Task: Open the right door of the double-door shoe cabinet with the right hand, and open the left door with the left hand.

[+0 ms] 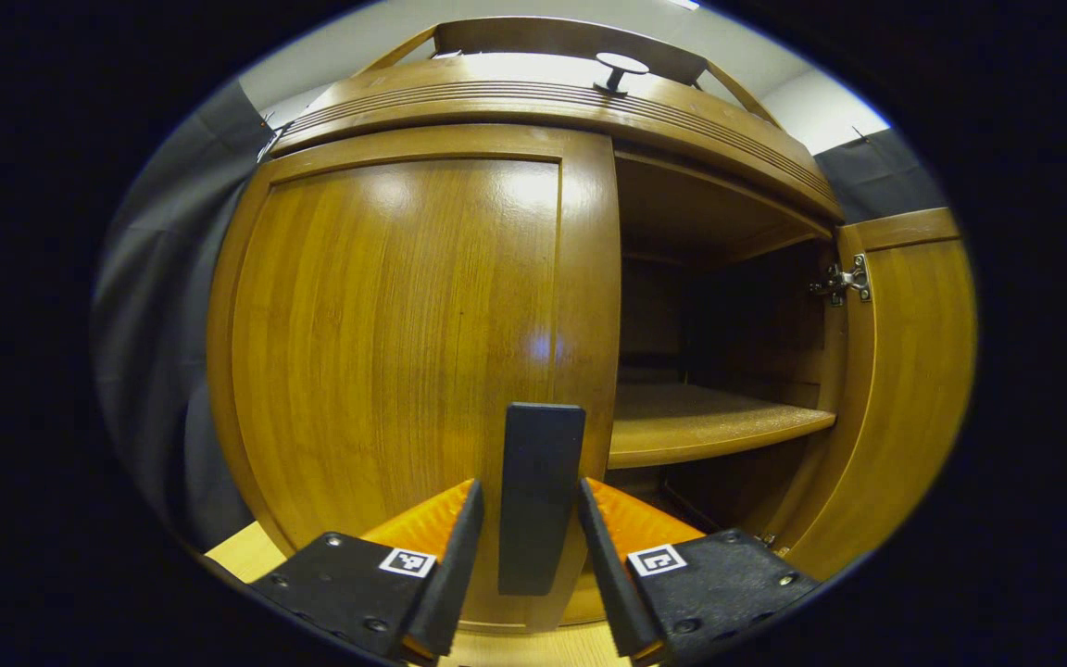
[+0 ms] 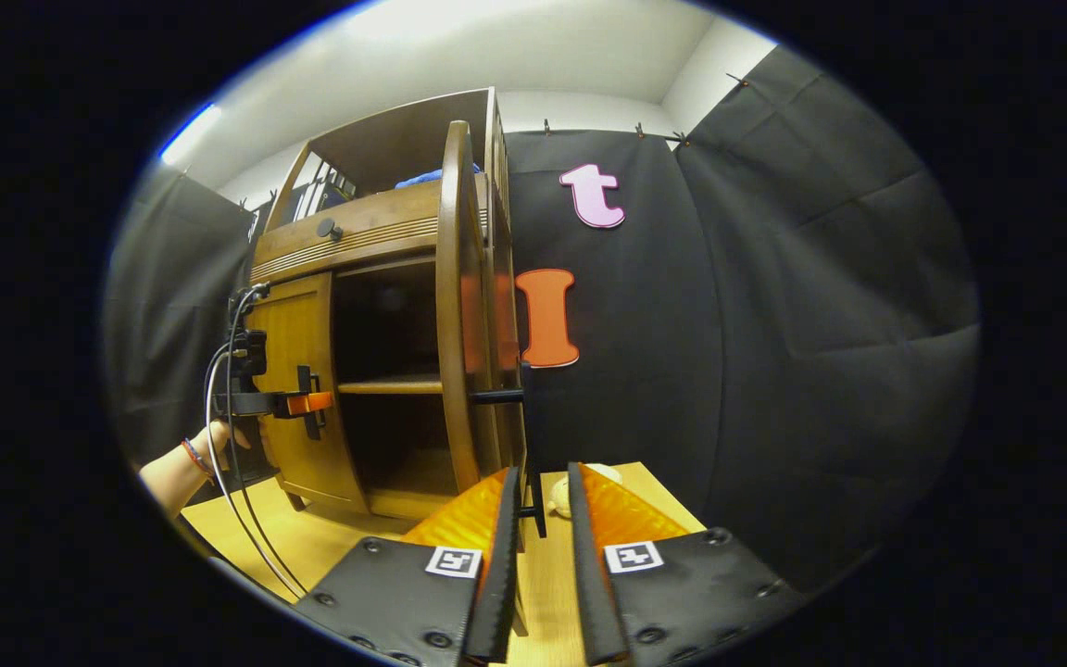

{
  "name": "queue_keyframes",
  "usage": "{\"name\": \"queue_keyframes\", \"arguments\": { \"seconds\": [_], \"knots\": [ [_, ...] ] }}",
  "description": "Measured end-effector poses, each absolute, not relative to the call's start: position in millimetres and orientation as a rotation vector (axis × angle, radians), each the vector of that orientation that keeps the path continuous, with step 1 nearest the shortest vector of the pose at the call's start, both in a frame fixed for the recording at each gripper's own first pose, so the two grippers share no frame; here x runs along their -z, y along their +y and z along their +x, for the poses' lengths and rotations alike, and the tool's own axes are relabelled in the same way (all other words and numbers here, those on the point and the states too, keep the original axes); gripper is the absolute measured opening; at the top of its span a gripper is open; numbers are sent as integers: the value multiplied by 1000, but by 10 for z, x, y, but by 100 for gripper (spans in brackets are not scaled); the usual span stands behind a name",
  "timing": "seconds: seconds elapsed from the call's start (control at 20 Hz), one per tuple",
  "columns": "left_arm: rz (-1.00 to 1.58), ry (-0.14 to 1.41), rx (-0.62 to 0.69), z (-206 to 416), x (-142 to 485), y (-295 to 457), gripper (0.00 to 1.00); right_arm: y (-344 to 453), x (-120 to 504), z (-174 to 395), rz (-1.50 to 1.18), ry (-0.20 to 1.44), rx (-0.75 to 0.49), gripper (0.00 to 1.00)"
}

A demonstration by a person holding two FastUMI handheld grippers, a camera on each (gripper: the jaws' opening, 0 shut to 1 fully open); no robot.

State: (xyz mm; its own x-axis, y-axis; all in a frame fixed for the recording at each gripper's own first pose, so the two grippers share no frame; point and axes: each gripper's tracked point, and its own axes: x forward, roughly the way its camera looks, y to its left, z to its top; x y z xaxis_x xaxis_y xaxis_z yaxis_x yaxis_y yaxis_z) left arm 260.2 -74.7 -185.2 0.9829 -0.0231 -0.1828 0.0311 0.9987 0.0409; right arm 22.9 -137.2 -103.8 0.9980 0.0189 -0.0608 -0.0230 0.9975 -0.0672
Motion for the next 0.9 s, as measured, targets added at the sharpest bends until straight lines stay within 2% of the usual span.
{"name": "queue_keyframes", "arguments": {
  "seconds": [0.1, 0.15, 0.2, 0.3, 0.35, 0.45, 0.5, 0.6, 0.65, 0.7, 0.8, 0.85, 0.9],
  "knots": [
    [24, 187, 38, 2616, 1945, -807, 46, -1416, 998, 191, -85, 47, 2, 52],
    [20, 183, 42, 2654, 1959, -780, 51, -1462, 949, 143, -100, 34, 21, 61],
    [19, 186, 46, 2662, 1980, -753, 48, -1468, 902, 113, -109, 23, 28, 69],
    [21, 190, 60, 2617, 1934, -682, 36, -1437, 855, 45, -105, 11, 24, 85],
    [37, 192, 65, 2562, 1920, -691, 37, -1413, 836, 18, -102, 9, 24, 94],
    [50, 190, 64, 2558, 1902, -655, 27, -1384, 821, -34, -101, 4, 32, 94],
    [46, 193, 73, 2536, 1885, -646, 25, -1351, 818, -66, -100, 4, 37, 100],
    [33, 194, 103, 2482, 1862, -671, 18, -1267, 826, -117, -100, 12, 34, 100],
    [34, 193, 116, 2457, 1856, -685, 17, -1237, 822, -144, -101, 14, 33, 100],
    [44, 194, 128, 2455, 1842, -690, 16, -1219, 820, -176, -100, 13, 36, 94],
    [41, 194, 156, 2414, 1790, -676, 16, -1181, 792, -226, -98, 15, 44, 94],
    [30, 196, 174, 2369, 1746, -667, 16, -1152, 789, -252, -93, 17, 47, 100],
    [18, 196, 189, 2346, 1709, -659, 17, -1159, 788, -238, -87, 19, 48, 94]
  ]
}}
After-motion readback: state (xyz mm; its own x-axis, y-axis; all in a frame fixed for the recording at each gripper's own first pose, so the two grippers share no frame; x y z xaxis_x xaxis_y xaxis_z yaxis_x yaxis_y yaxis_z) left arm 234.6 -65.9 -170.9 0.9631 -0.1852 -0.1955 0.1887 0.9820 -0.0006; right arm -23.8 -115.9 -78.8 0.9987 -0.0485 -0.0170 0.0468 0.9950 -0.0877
